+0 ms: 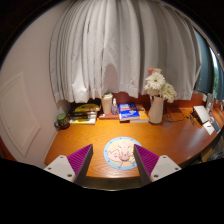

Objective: Arrange mouse

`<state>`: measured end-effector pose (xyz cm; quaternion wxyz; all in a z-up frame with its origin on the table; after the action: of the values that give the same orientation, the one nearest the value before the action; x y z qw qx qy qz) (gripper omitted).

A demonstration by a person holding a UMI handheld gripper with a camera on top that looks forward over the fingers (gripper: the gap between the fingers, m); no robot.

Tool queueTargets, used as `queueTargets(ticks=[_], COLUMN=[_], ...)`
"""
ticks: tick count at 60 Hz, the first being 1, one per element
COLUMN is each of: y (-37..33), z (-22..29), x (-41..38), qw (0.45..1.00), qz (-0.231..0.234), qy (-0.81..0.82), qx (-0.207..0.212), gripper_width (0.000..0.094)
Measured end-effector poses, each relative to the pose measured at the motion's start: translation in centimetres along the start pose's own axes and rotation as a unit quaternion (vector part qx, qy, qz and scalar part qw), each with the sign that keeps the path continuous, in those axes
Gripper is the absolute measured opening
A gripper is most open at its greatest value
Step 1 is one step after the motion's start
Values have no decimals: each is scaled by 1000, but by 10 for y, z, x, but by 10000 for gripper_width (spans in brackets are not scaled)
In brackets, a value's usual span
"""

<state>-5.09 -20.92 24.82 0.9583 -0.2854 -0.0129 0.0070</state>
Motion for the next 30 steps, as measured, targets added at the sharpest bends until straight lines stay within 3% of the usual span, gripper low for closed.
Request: queueTargets(ticks=[9, 30], y=[-24, -39], z=[-2, -31], x=[-13, -32], qw=[1000, 999], qz=[10, 24], qy=[4, -31], qx=[14, -9], gripper_width=[807, 807])
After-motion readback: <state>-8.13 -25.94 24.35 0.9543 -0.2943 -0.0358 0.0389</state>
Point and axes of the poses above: the point between the fingertips, and its own axes, seen from behind it with the camera up: x to the right, z up, y forward, the way the camera looks, the point moved 3 cm from there along -y, backward, against the way the camera looks, and after that the axes turned 4 degrees about -y, right-handed, at the moved point
